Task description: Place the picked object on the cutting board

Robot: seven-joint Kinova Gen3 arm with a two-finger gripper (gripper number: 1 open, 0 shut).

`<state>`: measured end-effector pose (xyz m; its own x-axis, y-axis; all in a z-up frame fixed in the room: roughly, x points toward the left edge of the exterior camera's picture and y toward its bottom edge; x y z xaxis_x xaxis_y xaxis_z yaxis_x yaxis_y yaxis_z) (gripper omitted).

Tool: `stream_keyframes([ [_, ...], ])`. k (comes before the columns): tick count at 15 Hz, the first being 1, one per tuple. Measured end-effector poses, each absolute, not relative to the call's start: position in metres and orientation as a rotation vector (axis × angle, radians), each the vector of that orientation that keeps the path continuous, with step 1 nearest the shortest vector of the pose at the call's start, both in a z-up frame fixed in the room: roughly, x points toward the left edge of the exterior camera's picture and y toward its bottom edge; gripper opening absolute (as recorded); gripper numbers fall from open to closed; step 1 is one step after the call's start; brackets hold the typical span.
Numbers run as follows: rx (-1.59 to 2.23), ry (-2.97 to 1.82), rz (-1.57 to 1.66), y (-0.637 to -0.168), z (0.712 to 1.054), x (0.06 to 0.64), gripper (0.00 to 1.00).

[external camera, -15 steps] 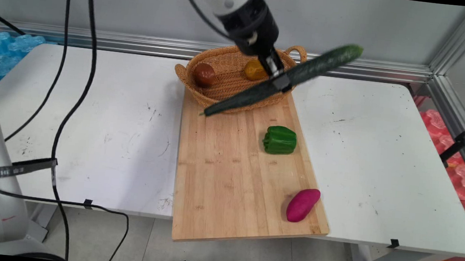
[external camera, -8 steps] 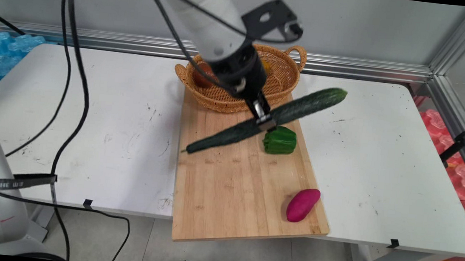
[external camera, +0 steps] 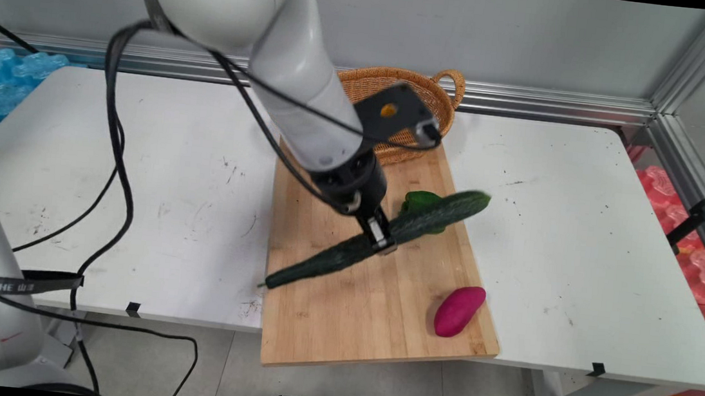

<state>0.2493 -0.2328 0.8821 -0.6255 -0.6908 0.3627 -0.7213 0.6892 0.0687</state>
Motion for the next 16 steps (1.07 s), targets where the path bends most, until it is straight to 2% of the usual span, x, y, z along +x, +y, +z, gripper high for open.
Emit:
stream_keyframes([
  [10, 1.195, -2.578, 0.067, -0.217, 0.817, 0.245, 0.00],
  [16, 1.223, -2.581, 0.052, -0.212, 0.797, 0.246, 0.00],
])
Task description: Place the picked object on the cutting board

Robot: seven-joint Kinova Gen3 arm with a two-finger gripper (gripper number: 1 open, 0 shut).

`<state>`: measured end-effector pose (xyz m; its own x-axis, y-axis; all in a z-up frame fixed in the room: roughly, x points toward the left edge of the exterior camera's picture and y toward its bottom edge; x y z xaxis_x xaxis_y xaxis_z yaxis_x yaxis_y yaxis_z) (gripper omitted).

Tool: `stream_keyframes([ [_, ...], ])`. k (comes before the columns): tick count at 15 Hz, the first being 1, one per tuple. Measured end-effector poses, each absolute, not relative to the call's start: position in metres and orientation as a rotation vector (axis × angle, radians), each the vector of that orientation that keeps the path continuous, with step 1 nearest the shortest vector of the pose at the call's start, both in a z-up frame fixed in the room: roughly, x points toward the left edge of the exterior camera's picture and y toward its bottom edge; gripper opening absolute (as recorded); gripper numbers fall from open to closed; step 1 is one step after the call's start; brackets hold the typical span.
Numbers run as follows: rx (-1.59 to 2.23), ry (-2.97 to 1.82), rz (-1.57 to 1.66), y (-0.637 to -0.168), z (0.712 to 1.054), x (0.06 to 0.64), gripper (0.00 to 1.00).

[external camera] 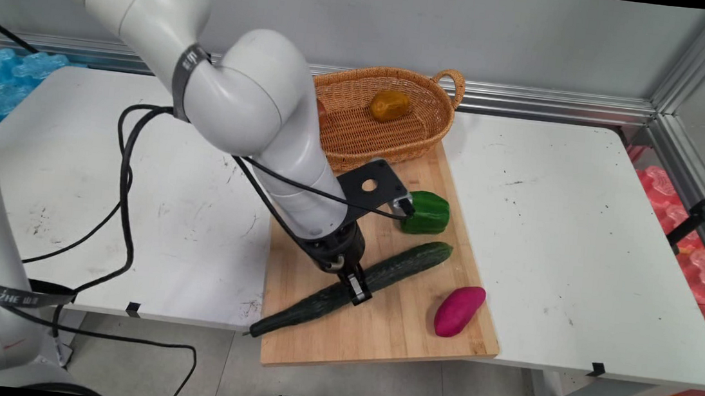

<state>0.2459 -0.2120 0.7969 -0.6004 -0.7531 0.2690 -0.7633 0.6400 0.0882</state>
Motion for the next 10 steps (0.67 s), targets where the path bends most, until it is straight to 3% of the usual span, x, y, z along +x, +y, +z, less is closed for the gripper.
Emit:
stream_keyframes([
  [3, 1.235, -2.574, 0.045, -0.2110, 0.7907, 0.2453, 0.00],
  [4, 1.236, -2.573, 0.045, -0.2110, 0.7899, 0.2453, 1.00],
  [10, 1.218, -2.546, 0.046, -0.2144, 0.7949, 0.2456, 1.00],
])
